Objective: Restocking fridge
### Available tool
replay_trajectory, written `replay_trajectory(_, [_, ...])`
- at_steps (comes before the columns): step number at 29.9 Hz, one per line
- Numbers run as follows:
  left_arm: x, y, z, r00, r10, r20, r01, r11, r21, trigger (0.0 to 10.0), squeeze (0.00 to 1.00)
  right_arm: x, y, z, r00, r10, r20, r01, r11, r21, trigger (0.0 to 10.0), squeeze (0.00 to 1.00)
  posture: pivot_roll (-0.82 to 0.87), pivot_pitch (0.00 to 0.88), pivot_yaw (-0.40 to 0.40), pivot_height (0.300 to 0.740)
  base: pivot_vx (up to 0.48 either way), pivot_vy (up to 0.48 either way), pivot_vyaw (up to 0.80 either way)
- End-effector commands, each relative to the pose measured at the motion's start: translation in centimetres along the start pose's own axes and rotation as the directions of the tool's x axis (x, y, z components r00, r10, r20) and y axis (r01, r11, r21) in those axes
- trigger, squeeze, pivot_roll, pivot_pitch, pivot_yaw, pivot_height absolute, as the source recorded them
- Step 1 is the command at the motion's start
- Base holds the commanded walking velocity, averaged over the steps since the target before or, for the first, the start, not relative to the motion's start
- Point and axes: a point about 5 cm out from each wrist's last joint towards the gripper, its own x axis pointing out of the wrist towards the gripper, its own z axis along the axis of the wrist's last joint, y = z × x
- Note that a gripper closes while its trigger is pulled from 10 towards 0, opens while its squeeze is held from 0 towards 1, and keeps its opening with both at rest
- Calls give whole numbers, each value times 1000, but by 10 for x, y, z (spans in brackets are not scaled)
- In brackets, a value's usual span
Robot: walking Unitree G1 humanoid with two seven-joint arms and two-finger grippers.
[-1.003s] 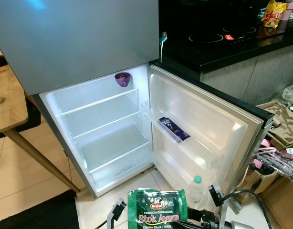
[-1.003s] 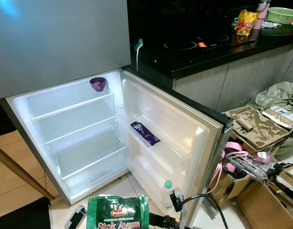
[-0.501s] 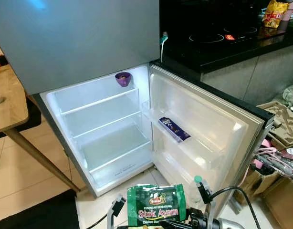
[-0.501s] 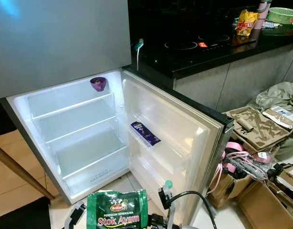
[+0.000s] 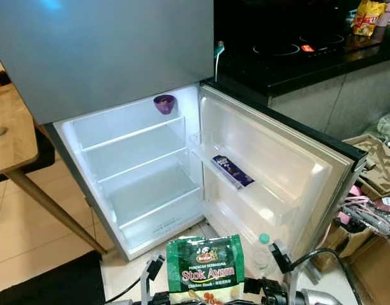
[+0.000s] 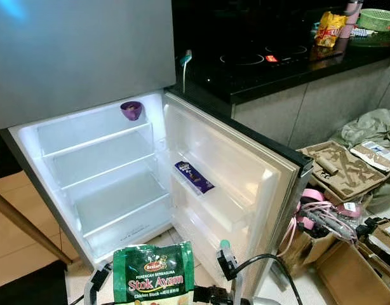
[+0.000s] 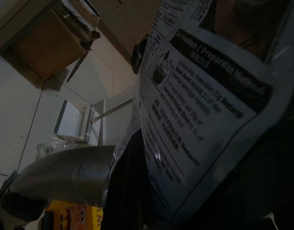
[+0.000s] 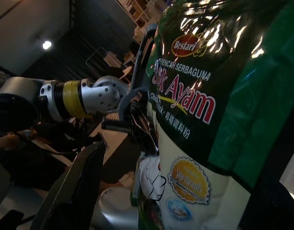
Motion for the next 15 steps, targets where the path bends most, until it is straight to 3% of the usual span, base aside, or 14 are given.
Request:
replay_trajectory(1, [-9,0,9,999,25,25,-26,999,35,10000,0,1,5,-2,998,53,-35,-53,999,5,10000,0,-88,49,30,740,0,0,0])
replay_trajectory(7, [-8,1,8,999,26,28,-27,999,32,10000,0,3,7,-13,991,41,-129,-42,999,-7,10000,0,-94,47,24,740,0,0,0])
replay_trajectory(15, [-1,2,0,999,10,31,-10,1000,4,10000,0,10,2,-20,985,-3,-171,1,1000,-11,10000,0,-112,29,31,740,0,0,0])
